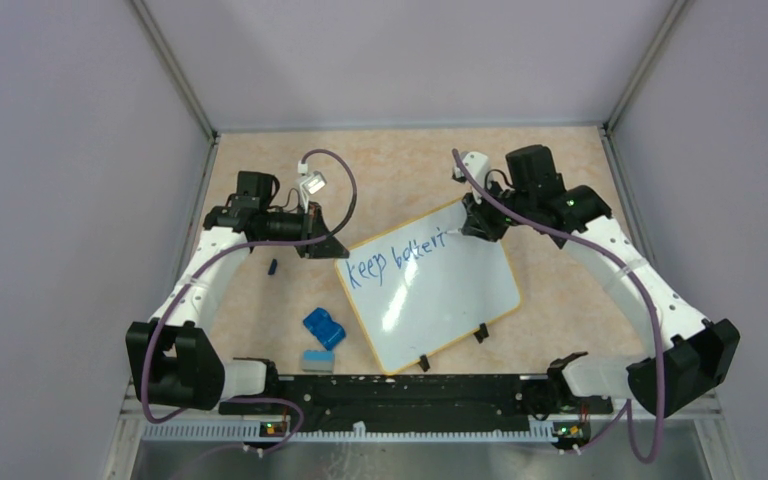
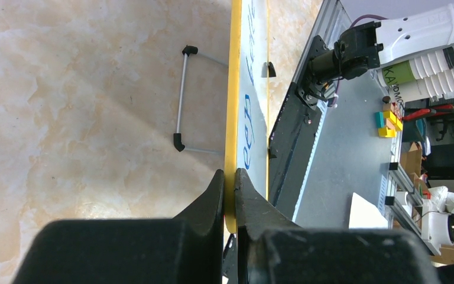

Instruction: Write a sentence on the whiteboard

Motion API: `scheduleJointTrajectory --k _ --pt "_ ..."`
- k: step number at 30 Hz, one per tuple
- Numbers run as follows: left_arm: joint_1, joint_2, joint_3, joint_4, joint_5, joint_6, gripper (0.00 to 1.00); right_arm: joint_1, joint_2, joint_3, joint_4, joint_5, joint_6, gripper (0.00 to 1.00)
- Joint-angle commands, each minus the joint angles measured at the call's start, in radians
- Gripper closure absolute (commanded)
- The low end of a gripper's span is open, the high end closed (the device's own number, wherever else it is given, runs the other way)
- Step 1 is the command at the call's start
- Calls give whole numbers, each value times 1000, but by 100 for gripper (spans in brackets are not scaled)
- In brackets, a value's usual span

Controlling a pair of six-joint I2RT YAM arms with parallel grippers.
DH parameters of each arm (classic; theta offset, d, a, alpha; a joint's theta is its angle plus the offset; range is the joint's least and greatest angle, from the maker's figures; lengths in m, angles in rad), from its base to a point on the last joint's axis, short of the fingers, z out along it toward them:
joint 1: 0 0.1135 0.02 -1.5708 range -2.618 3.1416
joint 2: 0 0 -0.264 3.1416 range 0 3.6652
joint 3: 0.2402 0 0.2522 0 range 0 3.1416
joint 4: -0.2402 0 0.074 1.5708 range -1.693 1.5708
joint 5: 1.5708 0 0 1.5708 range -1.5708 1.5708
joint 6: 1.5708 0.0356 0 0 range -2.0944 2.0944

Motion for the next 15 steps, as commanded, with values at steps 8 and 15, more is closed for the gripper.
scheduleJointTrajectory --k 8,15 --pt "-46 14 -26 -42 -53 36 100 -11 -14 -52 25 1 -11 100" --pt "-49 10 -24 -42 -58 38 100 -11 -32 -51 -6 -5 -19 100"
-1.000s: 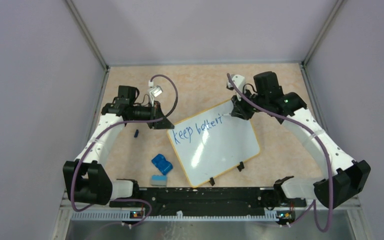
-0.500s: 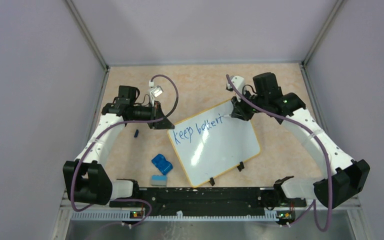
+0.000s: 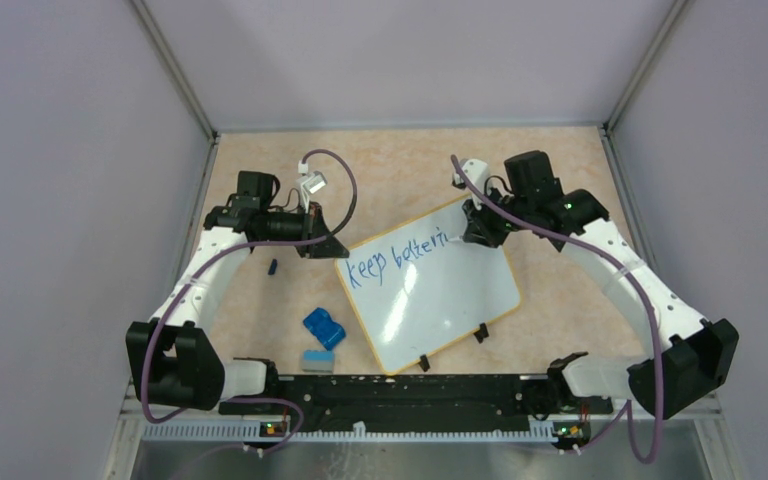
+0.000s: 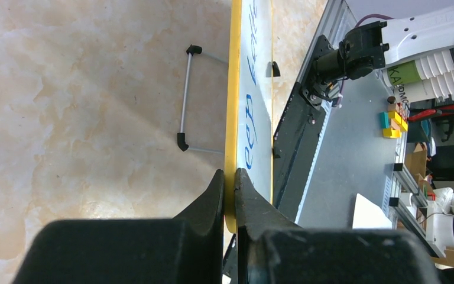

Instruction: Write a sentence on the whiteboard

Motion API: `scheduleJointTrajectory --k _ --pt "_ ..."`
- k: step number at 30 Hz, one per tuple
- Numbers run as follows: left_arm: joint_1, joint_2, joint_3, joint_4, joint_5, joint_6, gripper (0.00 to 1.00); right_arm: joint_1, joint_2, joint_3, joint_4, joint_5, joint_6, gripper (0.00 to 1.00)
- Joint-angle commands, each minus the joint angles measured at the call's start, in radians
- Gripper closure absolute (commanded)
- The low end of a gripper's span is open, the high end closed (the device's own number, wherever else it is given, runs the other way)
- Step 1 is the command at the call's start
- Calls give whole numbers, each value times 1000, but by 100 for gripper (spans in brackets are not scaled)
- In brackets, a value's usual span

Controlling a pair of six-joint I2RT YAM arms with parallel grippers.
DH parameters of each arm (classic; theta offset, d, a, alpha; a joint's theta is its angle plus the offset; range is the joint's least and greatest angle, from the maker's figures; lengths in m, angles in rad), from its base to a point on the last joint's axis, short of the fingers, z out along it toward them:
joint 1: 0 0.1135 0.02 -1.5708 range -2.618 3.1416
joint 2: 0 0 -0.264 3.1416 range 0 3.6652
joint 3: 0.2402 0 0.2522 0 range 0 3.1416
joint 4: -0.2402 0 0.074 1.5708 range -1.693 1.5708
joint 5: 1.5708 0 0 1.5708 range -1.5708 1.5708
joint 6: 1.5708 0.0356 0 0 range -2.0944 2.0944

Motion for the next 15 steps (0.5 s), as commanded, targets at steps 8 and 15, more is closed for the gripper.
scheduleJointTrajectory --k 8,15 --pt "-45 10 -24 -47 -43 38 100 -9 -23 2 12 -3 -12 100" --pt "-46 10 -22 -48 -45 40 100 -9 5 45 32 3 1 100"
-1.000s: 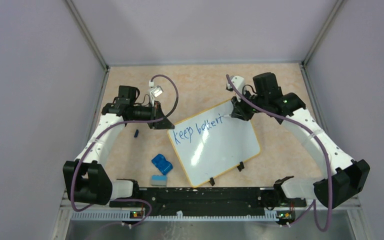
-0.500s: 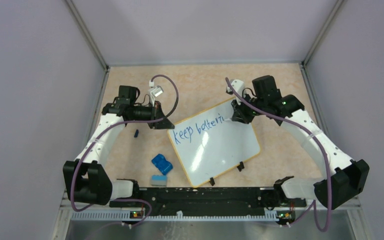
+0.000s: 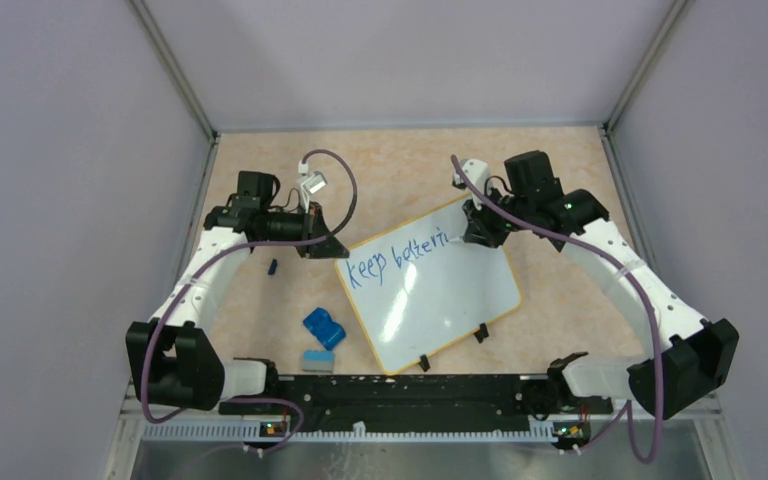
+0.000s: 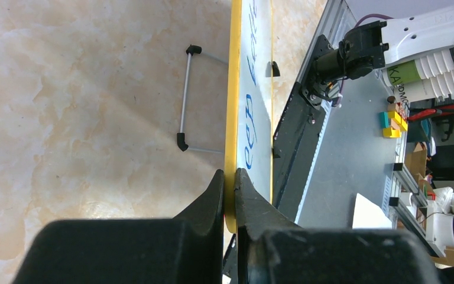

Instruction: Write a sentence on the whiteboard

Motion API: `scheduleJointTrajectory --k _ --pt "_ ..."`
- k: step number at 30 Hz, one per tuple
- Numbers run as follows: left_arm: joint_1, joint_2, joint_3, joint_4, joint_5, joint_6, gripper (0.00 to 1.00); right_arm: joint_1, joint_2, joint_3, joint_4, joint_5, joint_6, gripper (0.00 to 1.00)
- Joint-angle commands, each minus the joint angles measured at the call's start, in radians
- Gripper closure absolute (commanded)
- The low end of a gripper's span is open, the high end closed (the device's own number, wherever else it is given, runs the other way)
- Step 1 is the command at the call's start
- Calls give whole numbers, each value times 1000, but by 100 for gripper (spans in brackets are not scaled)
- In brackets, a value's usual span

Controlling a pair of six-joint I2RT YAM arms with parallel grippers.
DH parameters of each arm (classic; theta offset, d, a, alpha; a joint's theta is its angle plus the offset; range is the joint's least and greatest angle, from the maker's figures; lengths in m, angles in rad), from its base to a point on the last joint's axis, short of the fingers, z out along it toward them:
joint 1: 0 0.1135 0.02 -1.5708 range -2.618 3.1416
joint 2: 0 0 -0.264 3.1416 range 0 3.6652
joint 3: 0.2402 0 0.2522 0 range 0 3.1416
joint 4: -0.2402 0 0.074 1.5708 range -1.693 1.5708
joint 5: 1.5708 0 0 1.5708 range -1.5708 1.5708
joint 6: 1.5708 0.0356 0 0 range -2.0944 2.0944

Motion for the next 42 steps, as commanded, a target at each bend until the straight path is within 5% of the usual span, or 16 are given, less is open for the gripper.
scheduleJointTrajectory --k 1,42 --pt "-45 10 -22 -47 -46 41 100 -8 13 50 40 6 3 100" --pt "-50 16 -20 -54 -47 46 100 -50 -25 25 -12 13 -33 100"
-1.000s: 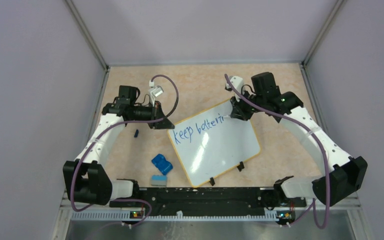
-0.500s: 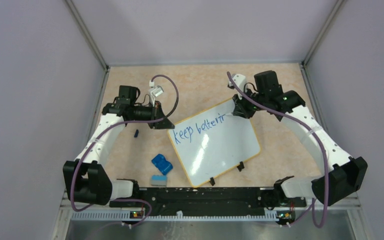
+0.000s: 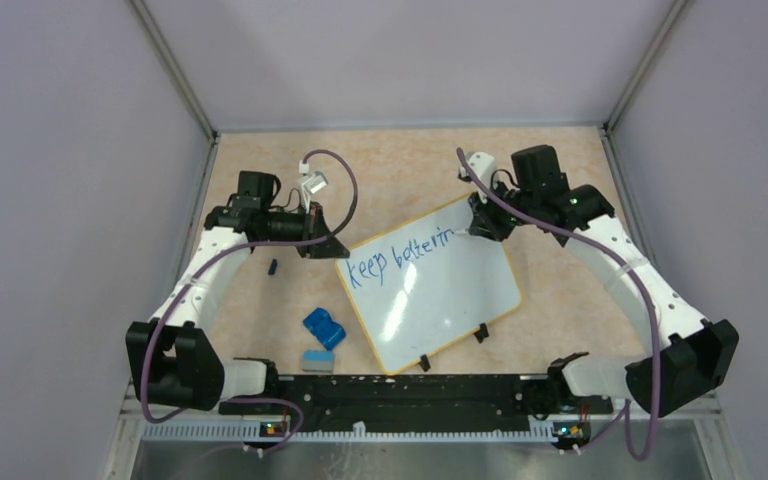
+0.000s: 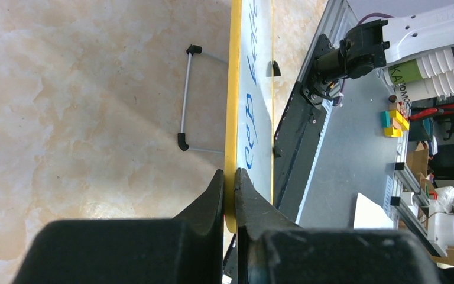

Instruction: Write a sentence on the whiteboard

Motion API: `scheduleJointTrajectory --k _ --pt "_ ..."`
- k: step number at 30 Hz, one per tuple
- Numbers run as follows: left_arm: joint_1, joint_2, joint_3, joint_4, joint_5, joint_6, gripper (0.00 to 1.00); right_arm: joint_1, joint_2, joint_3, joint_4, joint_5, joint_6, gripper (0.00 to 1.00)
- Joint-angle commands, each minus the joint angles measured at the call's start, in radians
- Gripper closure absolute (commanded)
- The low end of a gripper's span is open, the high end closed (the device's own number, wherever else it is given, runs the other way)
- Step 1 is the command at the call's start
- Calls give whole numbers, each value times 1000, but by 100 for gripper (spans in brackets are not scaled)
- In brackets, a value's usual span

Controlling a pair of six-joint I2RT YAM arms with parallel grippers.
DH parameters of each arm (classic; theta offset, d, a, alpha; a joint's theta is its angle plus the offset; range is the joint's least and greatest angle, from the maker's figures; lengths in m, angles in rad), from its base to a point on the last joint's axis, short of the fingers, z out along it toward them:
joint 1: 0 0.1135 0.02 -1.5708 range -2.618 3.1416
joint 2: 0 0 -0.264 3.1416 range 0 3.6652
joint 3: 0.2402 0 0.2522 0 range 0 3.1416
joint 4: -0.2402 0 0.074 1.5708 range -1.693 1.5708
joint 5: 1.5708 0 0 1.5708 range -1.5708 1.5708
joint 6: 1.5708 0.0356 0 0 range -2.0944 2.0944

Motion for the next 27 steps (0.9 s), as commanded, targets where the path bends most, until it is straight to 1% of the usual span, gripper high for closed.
scheduleJointTrajectory --k 1,10,15,27 --pt "-45 16 -20 -55 -41 44 100 -13 -43 -14 -13 1 -17 100" --pt "-49 20 -15 -56 -43 43 100 -12 -50 -7 -34 -18 -28 100" --pt "-49 20 -15 -57 -46 43 100 -12 -71 26 -41 -31 -12 100" --pt "-50 14 -16 -58 -45 45 100 -44 -51 44 9 53 9 100"
